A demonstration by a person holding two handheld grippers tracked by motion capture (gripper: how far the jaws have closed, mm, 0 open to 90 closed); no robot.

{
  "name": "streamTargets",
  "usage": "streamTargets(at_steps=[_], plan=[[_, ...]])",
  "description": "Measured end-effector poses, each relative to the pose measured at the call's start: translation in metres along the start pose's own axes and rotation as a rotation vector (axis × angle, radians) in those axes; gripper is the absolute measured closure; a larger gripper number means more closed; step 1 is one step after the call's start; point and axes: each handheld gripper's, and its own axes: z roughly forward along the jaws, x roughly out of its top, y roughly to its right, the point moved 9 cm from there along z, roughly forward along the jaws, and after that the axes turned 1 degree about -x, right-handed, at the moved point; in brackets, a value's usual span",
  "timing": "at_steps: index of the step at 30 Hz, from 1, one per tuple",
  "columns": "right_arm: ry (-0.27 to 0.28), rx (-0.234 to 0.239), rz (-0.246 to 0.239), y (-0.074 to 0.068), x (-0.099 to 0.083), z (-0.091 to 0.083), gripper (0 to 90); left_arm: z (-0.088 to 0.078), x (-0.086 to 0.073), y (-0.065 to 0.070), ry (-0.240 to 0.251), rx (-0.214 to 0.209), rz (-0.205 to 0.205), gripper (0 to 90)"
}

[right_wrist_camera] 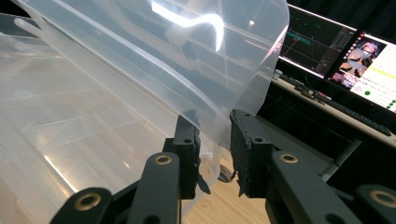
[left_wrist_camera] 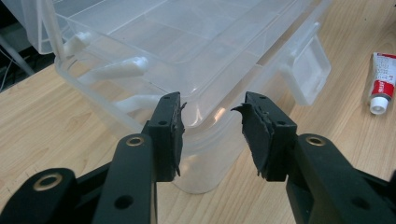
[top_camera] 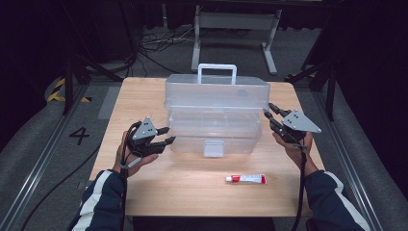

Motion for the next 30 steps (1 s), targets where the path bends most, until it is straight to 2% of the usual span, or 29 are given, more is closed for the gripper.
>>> streamTargets(at_steps=[10, 19, 22, 30], plan=[[0.004, -0.008, -0.011, 0.0, 0.003, -0.002, 74.2, 0.005, -0.001, 0.003, -0.015, -0.006, 0.005, 52.3], [0.019, -0.022, -0.025, -0.001, 0.007, -0.004, 74.9, 0.008, -0.003, 0.002, -0.029, 0.005, 0.007, 50.2], [0.02, -0.031, -0.037, -0.001, 0.009, -0.004, 75.3, 0.009, -0.003, 0.0, -0.028, 0.012, 0.006, 49.1], [0.017, -0.037, -0.029, 0.004, 0.013, 0.0, 75.9, 0.009, -0.002, 0.0, -0.018, 0.011, -0.003, 48.6]])
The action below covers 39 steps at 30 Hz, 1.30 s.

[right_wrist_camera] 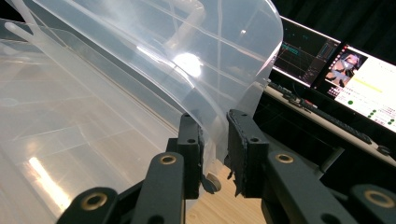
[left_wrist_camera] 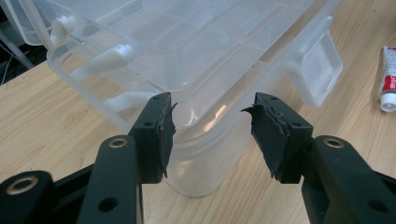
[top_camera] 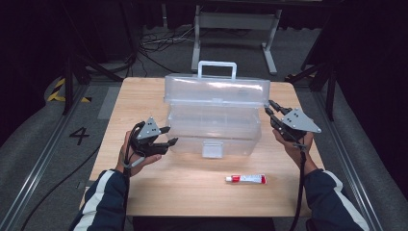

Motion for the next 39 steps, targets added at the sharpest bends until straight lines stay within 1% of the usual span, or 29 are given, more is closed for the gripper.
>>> streamTargets(at_steps=[3, 6, 7, 11, 16, 18, 19, 24, 30, 35, 39], plan=[[-0.001, -0.002, 0.007, 0.002, 0.003, 0.002, 76.2, 0.0, 0.001, -0.001, 0.004, 0.004, 0.0, 48.4], [-0.006, -0.011, -0.001, 0.003, 0.005, 0.003, 76.6, 0.001, 0.0, -0.001, 0.001, 0.014, -0.001, 46.6], [-0.006, -0.014, 0.004, 0.004, 0.007, 0.004, 76.8, 0.0, 0.001, 0.0, 0.001, 0.017, 0.001, 45.9], [-0.009, -0.019, 0.012, 0.006, 0.009, 0.005, 77.2, 0.0, 0.002, 0.001, 0.009, 0.01, -0.002, 46.2], [-0.01, -0.043, 0.019, 0.01, 0.013, 0.009, 77.9, 0.0, 0.001, 0.0, 0.007, 0.011, -0.007, 45.8], [-0.01, -0.038, 0.025, 0.011, 0.013, 0.01, 78.0, 0.001, 0.0, 0.001, -0.001, 0.005, -0.005, 46.1], [-0.01, -0.035, 0.036, 0.012, 0.014, 0.011, 78.0, 0.002, -0.001, 0.001, -0.004, 0.003, -0.002, 46.1], [-0.018, -0.039, 0.034, 0.014, 0.017, 0.014, 78.4, 0.003, -0.002, 0.003, -0.009, -0.01, -0.003, 46.8], [-0.026, -0.042, 0.044, 0.02, 0.022, 0.019, 78.9, 0.007, -0.002, 0.006, -0.019, -0.024, 0.011, 47.6], [-0.034, -0.041, 0.059, 0.023, 0.024, 0.023, 79.1, 0.011, -0.001, 0.009, -0.028, -0.036, 0.016, 48.2], [-0.037, -0.037, 0.079, 0.025, 0.027, 0.026, 79.0, 0.018, 0.001, 0.012, -0.048, -0.05, 0.031, 48.8]])
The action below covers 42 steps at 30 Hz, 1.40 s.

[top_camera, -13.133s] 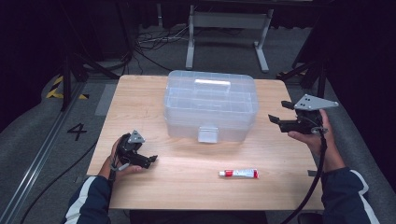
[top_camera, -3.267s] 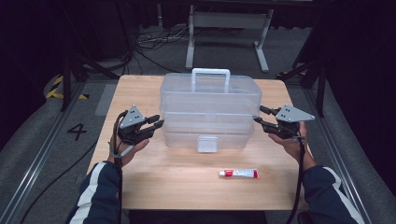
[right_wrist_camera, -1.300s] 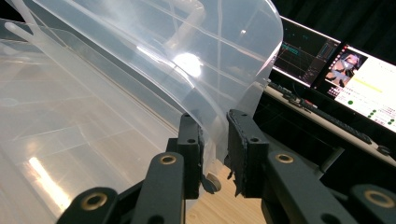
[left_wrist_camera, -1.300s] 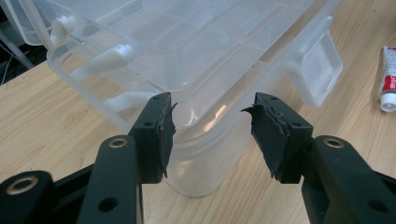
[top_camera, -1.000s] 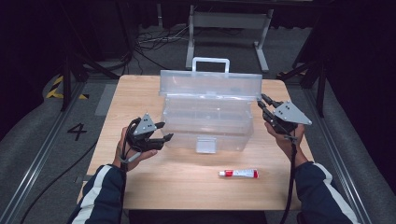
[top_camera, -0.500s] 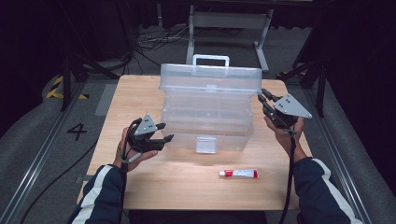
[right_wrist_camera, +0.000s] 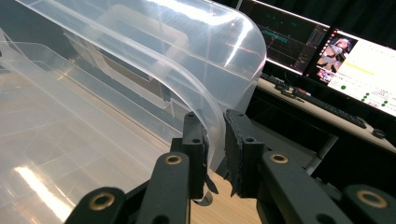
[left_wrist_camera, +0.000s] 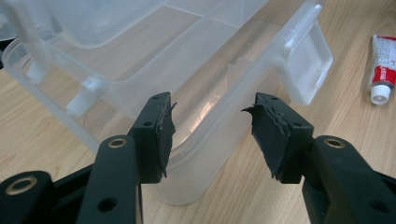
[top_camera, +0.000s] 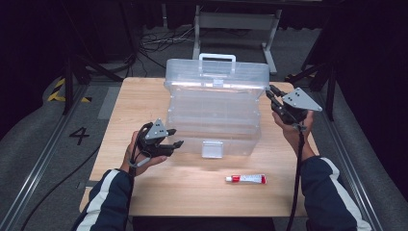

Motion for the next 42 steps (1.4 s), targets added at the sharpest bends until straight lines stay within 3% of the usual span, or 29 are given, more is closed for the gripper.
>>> streamTargets(at_steps=[21, 28, 34, 42], plan=[[-0.024, -0.012, 0.023, 0.011, 0.011, 0.016, 80.6, 0.021, 0.005, 0.009, -0.046, -0.05, 0.033, 48.5], [-0.031, -0.014, 0.033, 0.015, 0.014, 0.022, 81.1, 0.032, 0.004, 0.012, -0.108, -0.06, 0.088, 50.6], [-0.036, -0.023, 0.029, 0.018, 0.016, 0.026, 81.9, 0.037, 0.007, 0.015, -0.124, -0.053, 0.121, 53.2], [-0.041, -0.025, 0.027, 0.02, 0.017, 0.03, 82.4, 0.039, 0.01, 0.013, -0.176, -0.027, 0.168, 63.9]])
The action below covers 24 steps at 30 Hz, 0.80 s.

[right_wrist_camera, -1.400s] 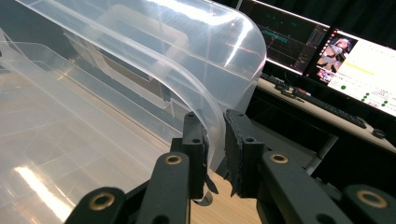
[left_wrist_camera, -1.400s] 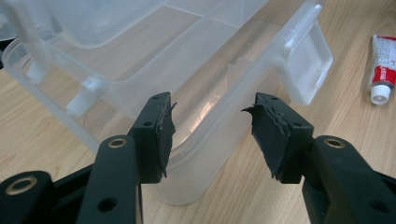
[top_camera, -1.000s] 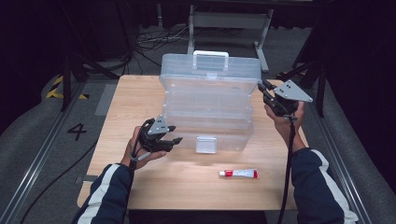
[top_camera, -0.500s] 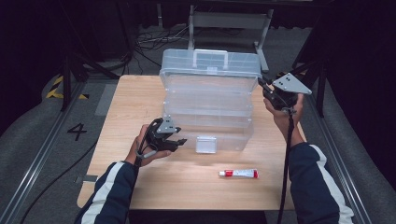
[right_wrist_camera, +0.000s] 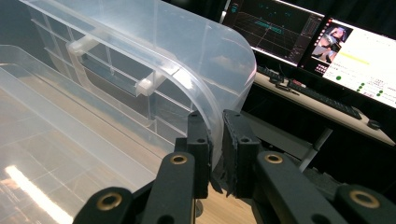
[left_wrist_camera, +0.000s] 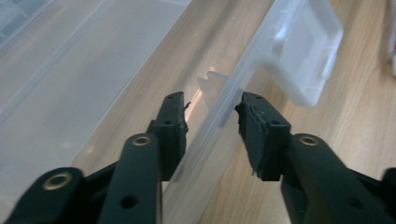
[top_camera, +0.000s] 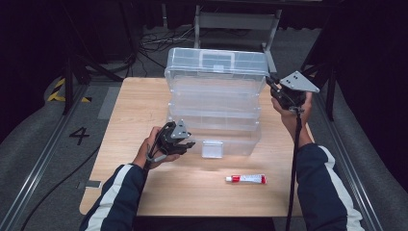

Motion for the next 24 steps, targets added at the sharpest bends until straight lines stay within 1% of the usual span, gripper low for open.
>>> streamTargets(at_steps=[2, 3, 5, 8, 10, 11, 12, 13, 14, 15, 16, 17, 20, 21, 24], plan=[[-0.008, 0.009, 0.003, 0.001, 0.0, 0.001, 82.2, 0.002, 0.001, 0.001, -0.022, -0.01, 0.01, 65.4], [-0.008, 0.009, 0.003, 0.001, 0.0, 0.001, 82.2, 0.002, 0.001, 0.001, -0.022, -0.01, 0.01, 65.5], [-0.013, 0.016, 0.001, 0.002, 0.001, 0.002, 82.3, 0.003, 0.003, 0.001, -0.037, -0.012, 0.024, 65.8], [-0.02, 0.016, -0.001, 0.003, 0.002, 0.004, 82.4, 0.006, 0.004, 0.002, -0.074, -0.023, 0.043, 66.0], [-0.023, 0.015, 0.001, 0.004, 0.002, 0.005, 82.5, 0.009, 0.005, 0.003, -0.094, -0.033, 0.041, 65.2], [-0.022, 0.017, 0.006, 0.004, 0.003, 0.005, 82.6, 0.01, 0.006, 0.003, -0.097, -0.034, 0.045, 64.4], [-0.022, 0.016, 0.006, 0.004, 0.003, 0.006, 82.6, 0.011, 0.005, 0.004, -0.105, -0.049, 0.054, 63.6], [-0.021, 0.014, 0.01, 0.005, 0.003, 0.007, 82.7, 0.011, 0.005, 0.004, -0.105, -0.049, 0.054, 60.2], [-0.021, 0.014, 0.01, 0.005, 0.003, 0.007, 82.7, 0.013, 0.005, 0.005, -0.113, -0.061, 0.054, 60.2], [-0.025, 0.017, 0.012, 0.006, 0.003, 0.007, 82.7, 0.014, 0.005, 0.004, -0.121, -0.063, 0.057, 60.3], [-0.024, 0.014, 0.01, 0.006, 0.003, 0.008, 82.9, 0.015, 0.005, 0.004, -0.125, -0.059, 0.052, 61.9], [-0.027, 0.011, 0.008, 0.006, 0.004, 0.009, 83.0, 0.015, 0.006, 0.003, -0.125, -0.06, 0.055, 64.1], [-0.032, 0.008, 0.009, 0.007, 0.005, 0.011, 83.2, 0.015, 0.006, 0.004, -0.142, -0.069, 0.07, 65.1], [-0.034, 0.007, 0.009, 0.008, 0.005, 0.012, 83.3, 0.016, 0.007, 0.004, -0.139, -0.066, 0.065, 65.4], [-0.036, 0.002, 0.016, 0.009, 0.006, 0.015, 83.6, 0.015, 0.006, 0.003, -0.152, -0.079, 0.063, 66.1]])
